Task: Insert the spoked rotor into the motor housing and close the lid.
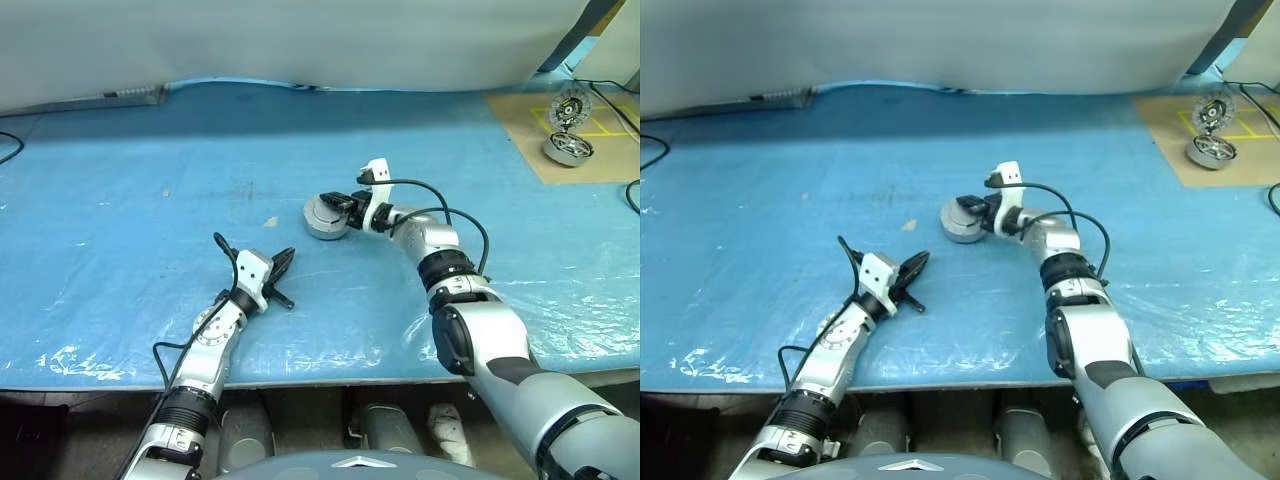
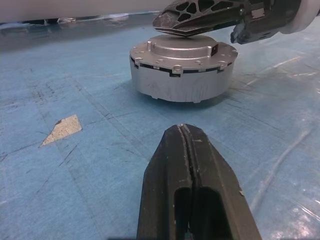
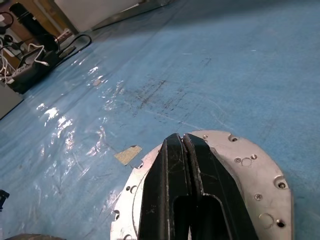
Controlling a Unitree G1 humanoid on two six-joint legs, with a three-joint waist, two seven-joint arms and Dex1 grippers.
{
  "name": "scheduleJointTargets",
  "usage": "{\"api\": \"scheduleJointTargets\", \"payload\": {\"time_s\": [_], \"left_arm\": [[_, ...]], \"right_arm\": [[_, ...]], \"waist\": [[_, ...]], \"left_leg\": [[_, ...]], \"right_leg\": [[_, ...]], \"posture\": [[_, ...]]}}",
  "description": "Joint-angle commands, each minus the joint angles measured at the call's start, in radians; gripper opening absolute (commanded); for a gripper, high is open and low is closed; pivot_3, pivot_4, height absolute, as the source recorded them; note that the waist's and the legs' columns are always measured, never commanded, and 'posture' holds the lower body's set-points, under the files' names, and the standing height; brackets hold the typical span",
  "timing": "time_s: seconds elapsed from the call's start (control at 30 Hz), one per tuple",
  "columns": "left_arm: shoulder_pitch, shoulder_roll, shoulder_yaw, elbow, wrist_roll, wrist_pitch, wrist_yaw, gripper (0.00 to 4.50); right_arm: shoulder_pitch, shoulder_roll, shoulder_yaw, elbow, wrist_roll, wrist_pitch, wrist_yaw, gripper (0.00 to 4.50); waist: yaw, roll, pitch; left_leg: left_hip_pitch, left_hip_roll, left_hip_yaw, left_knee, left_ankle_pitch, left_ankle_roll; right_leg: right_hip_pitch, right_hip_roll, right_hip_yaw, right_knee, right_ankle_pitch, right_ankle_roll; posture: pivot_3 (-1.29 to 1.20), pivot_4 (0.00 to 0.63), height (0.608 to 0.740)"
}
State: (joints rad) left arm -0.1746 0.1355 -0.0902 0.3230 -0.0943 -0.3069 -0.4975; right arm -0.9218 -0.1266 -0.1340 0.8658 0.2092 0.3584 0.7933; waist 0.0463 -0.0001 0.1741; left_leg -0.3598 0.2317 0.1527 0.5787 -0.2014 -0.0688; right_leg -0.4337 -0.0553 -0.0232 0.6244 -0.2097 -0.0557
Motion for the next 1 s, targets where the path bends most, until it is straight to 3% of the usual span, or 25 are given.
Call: {"api": "scheduleJointTargets", "payload": {"time_s": [0.03,0.17,0.37,0.6,1.0], "left_arm": [[-0.001,0.008,0.012,-0.009,-0.009,-0.01,0.001,0.0],[0.005,0.013,0.016,-0.014,-0.012,-0.008,-0.001,0.0],[0.007,0.017,0.017,-0.014,-0.014,-0.006,-0.005,0.0],[0.006,0.03,0.022,-0.017,-0.018,-0.005,-0.01,0.0],[0.005,0.042,0.022,-0.021,-0.024,-0.003,-0.016,0.0]], "right_arm": [[0.041,0.008,0.028,-0.184,0.008,0.027,-0.045,0.02],[0.116,-0.012,0.143,-0.436,-0.075,0.025,-0.103,0.02],[0.189,-0.04,0.264,-0.575,-0.173,0.022,-0.176,1.97],[0.201,-0.049,0.308,-0.515,-0.257,-0.085,-0.274,4.46],[0.219,-0.03,0.303,-0.42,-0.249,-0.129,-0.283,4.46]], "waist": [[0.0,0.0,0.0],[-0.002,0.0,0.0],[-0.002,0.0,0.0],[-0.003,0.0,0.0],[-0.004,0.0,0.0]], "left_leg": [[0.0,0.0,0.0,0.0,0.0,0.0],[-0.003,-0.001,0.0,-0.001,0.002,-0.003],[-0.003,-0.001,0.0,-0.003,0.002,-0.004],[-0.003,-0.002,0.0,-0.003,0.002,-0.004],[-0.003,-0.002,0.0,-0.004,0.002,-0.004]], "right_leg": [[0.0,0.0,0.0,0.0,0.0,0.0],[-0.004,0.0,0.0,-0.001,0.0,0.0],[-0.004,0.0,0.001,-0.002,0.0,0.001],[-0.004,0.0,0.001,-0.002,0.0,0.001],[-0.004,0.0,0.002,-0.002,0.0,0.001]], "posture": [[0.0,0.15,0.74],[0.0,0.15,0.74],[0.0,0.15,0.74],[0.0,0.15,0.74],[0.0,0.15,0.74]]}}
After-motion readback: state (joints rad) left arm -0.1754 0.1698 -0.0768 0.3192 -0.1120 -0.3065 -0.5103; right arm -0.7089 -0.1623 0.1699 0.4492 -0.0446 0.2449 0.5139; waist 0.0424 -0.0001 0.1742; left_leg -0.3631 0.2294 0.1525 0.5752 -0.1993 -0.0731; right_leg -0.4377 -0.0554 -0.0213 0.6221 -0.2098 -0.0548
